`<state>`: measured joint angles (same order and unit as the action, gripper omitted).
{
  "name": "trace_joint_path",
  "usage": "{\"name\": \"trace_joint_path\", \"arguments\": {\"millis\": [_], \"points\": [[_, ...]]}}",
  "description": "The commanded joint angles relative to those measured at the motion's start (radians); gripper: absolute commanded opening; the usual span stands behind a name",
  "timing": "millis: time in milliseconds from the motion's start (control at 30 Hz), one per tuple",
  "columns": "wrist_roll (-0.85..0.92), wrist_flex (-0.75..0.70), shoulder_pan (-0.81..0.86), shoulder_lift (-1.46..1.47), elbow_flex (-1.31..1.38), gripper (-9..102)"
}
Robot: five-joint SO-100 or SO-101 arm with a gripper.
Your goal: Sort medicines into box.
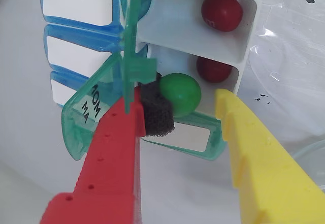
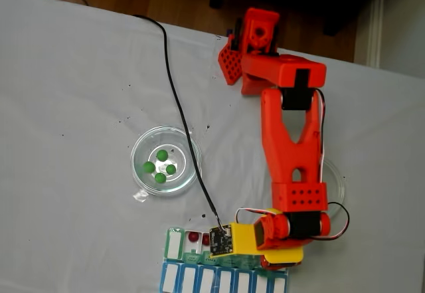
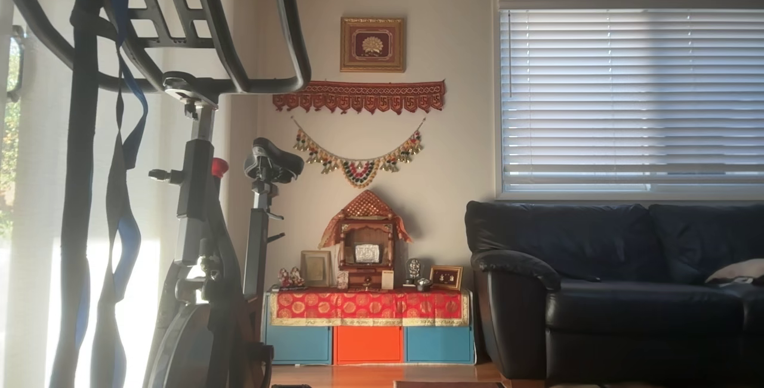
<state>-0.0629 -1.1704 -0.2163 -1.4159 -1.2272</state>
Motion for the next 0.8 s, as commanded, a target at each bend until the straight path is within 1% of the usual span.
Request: {"name": "trace_joint_path", "arguments": {"millis": [0, 167, 333, 400, 433, 500, 667, 767], "points": [[0.002, 0.002, 0.009, -0.086, 0.055, 17], [0.015, 0.0, 0.018, -0.095, 0.057, 19], [0.021, -0.002, 0.025, -0.104, 0.06, 18], [0.029, -0.011, 0.026, -0.115, 0.06, 16], [0.04, -0.018, 0.032, -0.126, 0.063, 12], [0.063, -0.08, 0.063, -0.143, 0.103, 4], [0.163, -0.383, 0.123, -0.16, 0.282, 2], [0.276, -0.512, 0.167, -0.186, 0.33, 1]]}}
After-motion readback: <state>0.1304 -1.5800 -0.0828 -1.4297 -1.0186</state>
